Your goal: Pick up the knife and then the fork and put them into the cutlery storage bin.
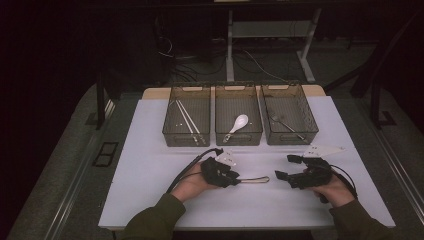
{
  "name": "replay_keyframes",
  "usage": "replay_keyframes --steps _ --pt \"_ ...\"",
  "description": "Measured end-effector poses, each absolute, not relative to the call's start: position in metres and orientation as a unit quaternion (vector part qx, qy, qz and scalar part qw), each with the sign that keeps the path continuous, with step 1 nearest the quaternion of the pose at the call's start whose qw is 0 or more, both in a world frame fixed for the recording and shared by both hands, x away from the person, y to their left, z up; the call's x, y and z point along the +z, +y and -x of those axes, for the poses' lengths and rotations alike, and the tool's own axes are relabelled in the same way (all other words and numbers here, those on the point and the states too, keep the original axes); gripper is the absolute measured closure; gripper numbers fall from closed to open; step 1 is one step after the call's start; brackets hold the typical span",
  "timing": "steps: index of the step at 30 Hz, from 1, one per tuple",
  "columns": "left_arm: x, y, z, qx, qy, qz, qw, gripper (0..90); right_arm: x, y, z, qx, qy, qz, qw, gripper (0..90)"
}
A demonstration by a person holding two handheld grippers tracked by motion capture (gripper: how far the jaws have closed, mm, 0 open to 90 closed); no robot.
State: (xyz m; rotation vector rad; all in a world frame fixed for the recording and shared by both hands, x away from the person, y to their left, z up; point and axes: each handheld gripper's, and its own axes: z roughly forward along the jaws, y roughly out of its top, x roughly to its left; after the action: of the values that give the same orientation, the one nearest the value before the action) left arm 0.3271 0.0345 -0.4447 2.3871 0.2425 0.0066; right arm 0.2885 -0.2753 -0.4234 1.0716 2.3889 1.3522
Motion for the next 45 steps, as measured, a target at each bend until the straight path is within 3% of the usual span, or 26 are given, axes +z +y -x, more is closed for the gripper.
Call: replay_keyframes --steps 14,31,45 --pt "-0.445 0.035 -0.328 0.008 0.069 -0.930 0.362 79.3 -0.423 -0.276 -0.289 0.479 0.800 -0.349 0.093 18.6" --pt "-0.434 0.040 -0.322 0.002 0.068 -0.925 0.373 79.4 -0.413 -0.267 -0.297 0.456 0.853 -0.254 0.024 18.3" --pt "-0.404 0.036 -0.317 -0.001 0.024 -0.929 0.369 79.4 -0.402 -0.212 -0.321 0.388 0.915 -0.112 -0.014 43.9"
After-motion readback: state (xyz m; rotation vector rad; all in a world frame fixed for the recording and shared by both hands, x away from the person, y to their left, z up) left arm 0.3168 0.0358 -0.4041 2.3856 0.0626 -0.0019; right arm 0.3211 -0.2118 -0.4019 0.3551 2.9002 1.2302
